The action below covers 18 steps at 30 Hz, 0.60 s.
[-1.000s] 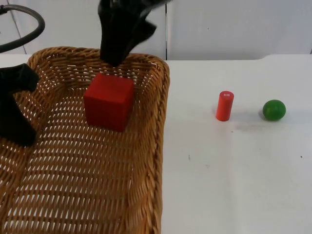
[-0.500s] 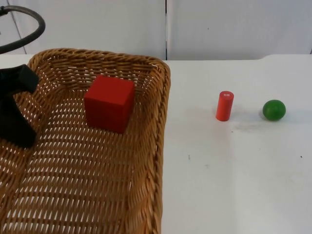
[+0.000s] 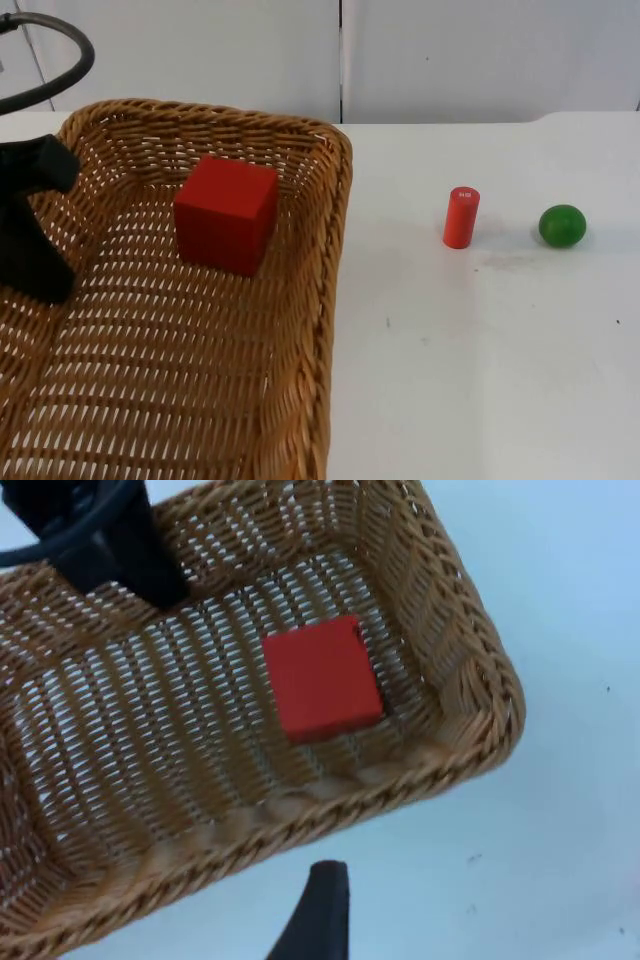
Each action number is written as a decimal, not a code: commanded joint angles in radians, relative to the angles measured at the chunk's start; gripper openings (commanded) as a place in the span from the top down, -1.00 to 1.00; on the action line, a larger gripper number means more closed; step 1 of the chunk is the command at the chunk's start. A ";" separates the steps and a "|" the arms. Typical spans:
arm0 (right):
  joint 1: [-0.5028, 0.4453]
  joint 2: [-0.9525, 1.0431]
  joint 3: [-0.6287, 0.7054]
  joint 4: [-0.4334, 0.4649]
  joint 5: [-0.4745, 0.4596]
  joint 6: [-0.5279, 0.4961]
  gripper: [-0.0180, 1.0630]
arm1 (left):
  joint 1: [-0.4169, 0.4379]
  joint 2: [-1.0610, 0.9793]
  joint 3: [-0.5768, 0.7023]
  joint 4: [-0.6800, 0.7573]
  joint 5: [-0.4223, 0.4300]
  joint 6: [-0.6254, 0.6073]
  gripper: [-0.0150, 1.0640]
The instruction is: Pick up the basket with the left hand and place the object to the left of the red cylinder into the basket with the right hand.
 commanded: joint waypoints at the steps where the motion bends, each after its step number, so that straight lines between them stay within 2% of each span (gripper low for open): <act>1: -0.003 -0.055 0.055 -0.005 -0.036 0.004 -0.48 | 0.002 -0.009 -0.007 -0.025 0.002 0.004 0.98; 8: -0.003 -0.216 0.241 -0.005 -0.115 0.015 -0.48 | 0.002 -0.009 -0.007 -0.025 0.006 0.018 0.98; 18: -0.003 -0.368 0.449 -0.020 -0.161 0.015 -0.48 | 0.002 -0.009 -0.007 -0.025 0.006 0.027 0.98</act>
